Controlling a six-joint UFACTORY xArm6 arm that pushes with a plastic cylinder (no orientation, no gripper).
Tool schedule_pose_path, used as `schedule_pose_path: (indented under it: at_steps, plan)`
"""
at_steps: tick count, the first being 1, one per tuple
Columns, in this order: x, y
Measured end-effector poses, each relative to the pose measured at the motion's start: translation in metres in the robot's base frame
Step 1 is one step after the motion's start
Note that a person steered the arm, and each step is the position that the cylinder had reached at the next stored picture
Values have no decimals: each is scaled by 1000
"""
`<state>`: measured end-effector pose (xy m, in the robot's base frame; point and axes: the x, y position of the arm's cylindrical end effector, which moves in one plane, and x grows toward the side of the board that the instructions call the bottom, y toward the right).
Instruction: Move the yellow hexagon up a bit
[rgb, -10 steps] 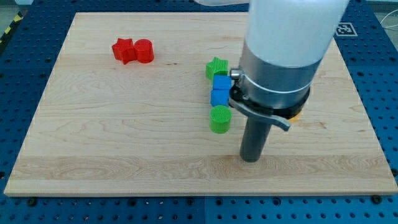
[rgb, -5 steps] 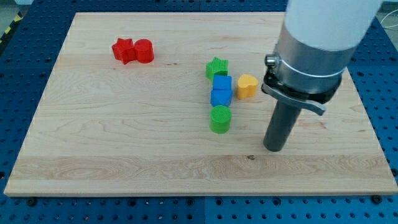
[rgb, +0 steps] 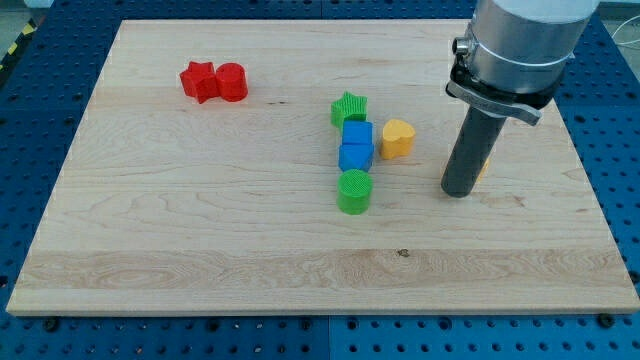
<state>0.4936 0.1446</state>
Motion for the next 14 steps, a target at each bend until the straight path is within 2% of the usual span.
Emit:
schedule_pose_path:
  at_steps: [4, 8, 10, 11, 14]
  plan:
    - [-6, 5]
    - [-63, 5]
    - [-21, 12]
    - [-15, 31]
    - [-48, 52]
